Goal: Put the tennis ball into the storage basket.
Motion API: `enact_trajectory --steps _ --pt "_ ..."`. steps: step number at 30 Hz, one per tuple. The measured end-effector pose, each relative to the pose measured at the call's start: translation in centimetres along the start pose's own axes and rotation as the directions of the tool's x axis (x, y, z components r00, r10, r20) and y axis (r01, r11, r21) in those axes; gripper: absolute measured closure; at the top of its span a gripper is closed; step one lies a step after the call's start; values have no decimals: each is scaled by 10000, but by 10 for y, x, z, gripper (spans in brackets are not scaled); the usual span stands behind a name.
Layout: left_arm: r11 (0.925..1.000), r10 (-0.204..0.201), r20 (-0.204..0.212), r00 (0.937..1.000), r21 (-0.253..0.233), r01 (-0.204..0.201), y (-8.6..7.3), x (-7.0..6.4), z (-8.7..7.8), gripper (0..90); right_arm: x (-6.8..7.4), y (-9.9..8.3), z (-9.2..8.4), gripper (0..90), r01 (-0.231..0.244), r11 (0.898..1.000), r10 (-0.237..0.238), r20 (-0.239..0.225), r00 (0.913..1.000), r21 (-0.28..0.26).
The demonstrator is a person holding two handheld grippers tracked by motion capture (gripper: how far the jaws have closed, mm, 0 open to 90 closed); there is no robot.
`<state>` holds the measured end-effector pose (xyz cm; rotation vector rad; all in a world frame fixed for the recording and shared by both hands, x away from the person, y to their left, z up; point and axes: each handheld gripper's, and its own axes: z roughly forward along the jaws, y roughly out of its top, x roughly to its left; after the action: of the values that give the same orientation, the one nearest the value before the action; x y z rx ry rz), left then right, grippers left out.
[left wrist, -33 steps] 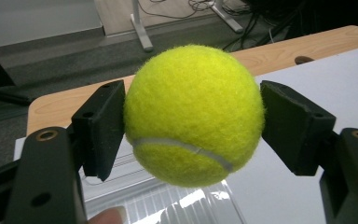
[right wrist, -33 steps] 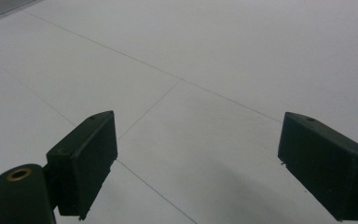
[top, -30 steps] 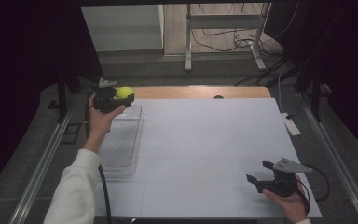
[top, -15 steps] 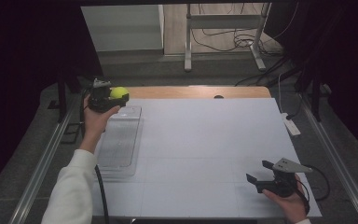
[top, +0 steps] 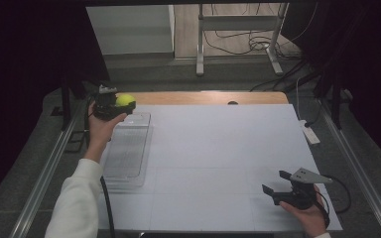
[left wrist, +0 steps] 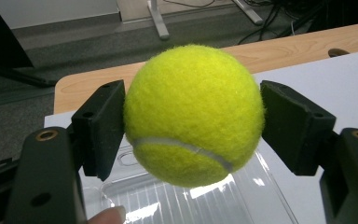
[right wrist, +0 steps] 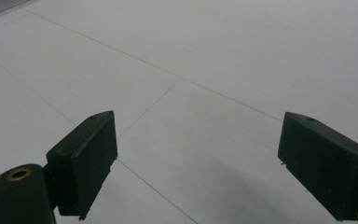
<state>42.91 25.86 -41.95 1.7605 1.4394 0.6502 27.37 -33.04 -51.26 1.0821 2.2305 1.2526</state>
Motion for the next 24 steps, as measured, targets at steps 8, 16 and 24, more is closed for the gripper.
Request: enact_trajectory --steps 8,16,24 --pt "9998 -101 -195 9998 161 104 -6 7 3 272 0 0 0 120 6 10000 -6 -4 10000 2" --pt "9995 -152 -305 9994 256 160 -10 11 4 272 0 0 1 120 10 10000 -10 -2 10000 16" --pt "9992 -209 -466 9987 340 225 -12 16 5 272 0 0 1 120 6 10000 -6 -4 10000 13"
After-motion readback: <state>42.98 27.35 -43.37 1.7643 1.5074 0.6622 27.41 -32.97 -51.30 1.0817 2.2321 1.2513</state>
